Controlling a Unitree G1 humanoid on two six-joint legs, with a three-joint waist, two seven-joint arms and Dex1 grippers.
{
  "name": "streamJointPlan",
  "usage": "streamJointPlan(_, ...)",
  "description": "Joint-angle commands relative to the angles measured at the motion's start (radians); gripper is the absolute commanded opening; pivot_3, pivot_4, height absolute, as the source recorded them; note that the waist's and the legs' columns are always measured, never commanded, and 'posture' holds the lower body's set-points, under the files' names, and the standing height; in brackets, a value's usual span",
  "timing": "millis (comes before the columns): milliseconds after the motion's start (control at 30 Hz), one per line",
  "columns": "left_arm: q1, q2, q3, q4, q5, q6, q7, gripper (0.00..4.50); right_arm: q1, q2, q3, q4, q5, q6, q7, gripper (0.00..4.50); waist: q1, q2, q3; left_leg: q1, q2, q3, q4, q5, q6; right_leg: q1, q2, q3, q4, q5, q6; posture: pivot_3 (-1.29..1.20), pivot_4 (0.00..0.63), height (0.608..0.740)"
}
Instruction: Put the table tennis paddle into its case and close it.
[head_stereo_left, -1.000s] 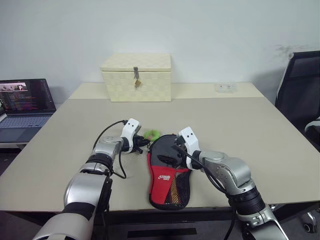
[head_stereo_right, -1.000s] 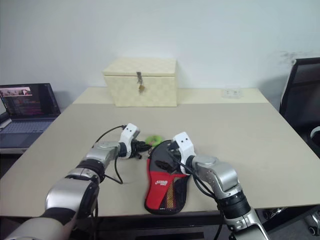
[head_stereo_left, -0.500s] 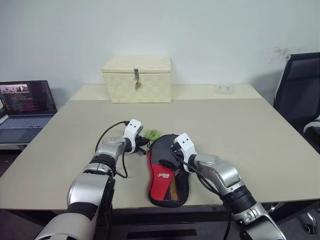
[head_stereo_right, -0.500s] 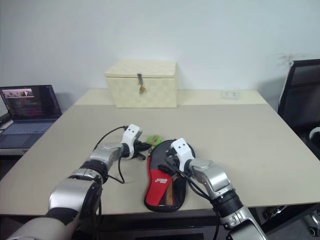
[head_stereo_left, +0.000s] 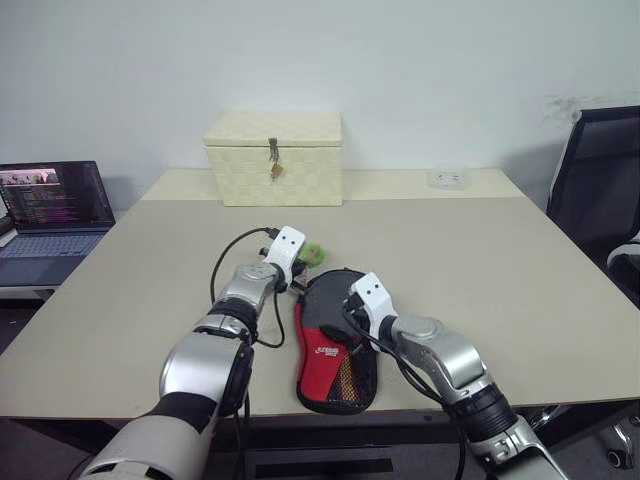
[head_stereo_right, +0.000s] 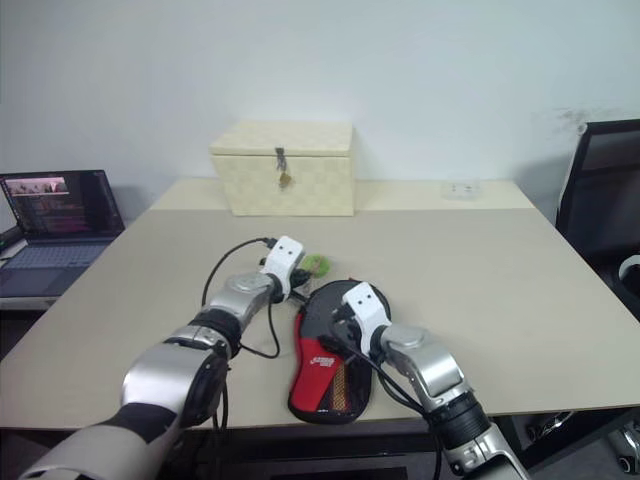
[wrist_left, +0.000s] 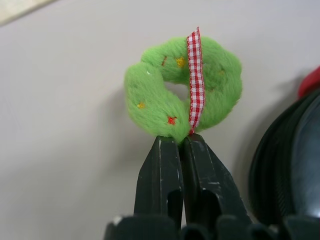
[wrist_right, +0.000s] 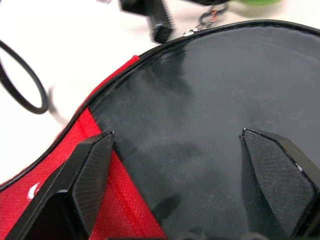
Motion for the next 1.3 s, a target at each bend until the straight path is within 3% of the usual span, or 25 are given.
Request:
streamJointPlan(33,-0.083,-0.018,-0.012,-0.009,0.034,-0.042,0.039,0.01,0.049,-0.007,0.056,0.028,-0.011,0.068,0.024,4.50,0.000,0.000,0.000,0.000,0.000,0.000,0.000,0.000,0.000,0.000,0.000,0.000,0.000,0.000,0.000,0.00,0.150,0.740)
streamJointPlan(233,-0.167,-0.090,-0.046,0.005,0.098,-0.081,0.095,0.01,0.104,-0.016,0.106,-0.017,-0.028,0.084,0.043,4.50,0.000,0.000,0.000,0.000,-0.003,0.000,0.000,0.000,0.000,0.000,0.000,0.000,0.000,0.000,0.001,0.00,0.150,0.740)
streamJointPlan(633,-0.220,-0.200,-0.203,0.016,0.275,-0.240,0.057,0.01,0.159,-0.033,0.112,-0.062,-0.040,0.094,0.038,4.50,0.019,-0.001,-0.001,-0.001,-0.008,-0.001,-0.001,0.001,-0.001,0.001,-0.004,0.000,-0.001,-0.002,0.003,0.00,0.150,0.740)
streamJointPlan(1000,-0.229,-0.266,-0.251,0.020,0.337,-0.296,0.060,0.01,0.200,-0.030,0.126,-0.096,-0.048,0.101,0.035,4.50,0.019,-0.001,-0.001,-0.001,-0.009,-0.002,-0.002,0.001,-0.001,0.001,-0.005,0.000,-0.003,-0.002,0.004,0.00,0.150,0.740)
streamJointPlan(1133,-0.210,-0.339,-0.270,0.011,0.338,-0.382,-0.017,0.01,0.205,-0.030,0.125,-0.099,-0.051,0.101,0.037,4.50,0.023,-0.001,-0.001,-0.001,-0.010,-0.003,-0.002,0.001,-0.001,0.002,-0.006,-0.001,-0.004,-0.003,0.004,0.00,0.150,0.740)
streamJointPlan(1300,-0.193,-0.363,-0.261,0.008,0.326,-0.417,-0.054,0.01,0.199,-0.030,0.119,-0.089,-0.055,0.095,0.040,4.50,0.021,0.002,-0.003,-0.001,-0.010,-0.003,-0.002,0.000,-0.001,0.003,-0.006,-0.001,-0.006,-0.003,0.004,0.00,0.150,0.740)
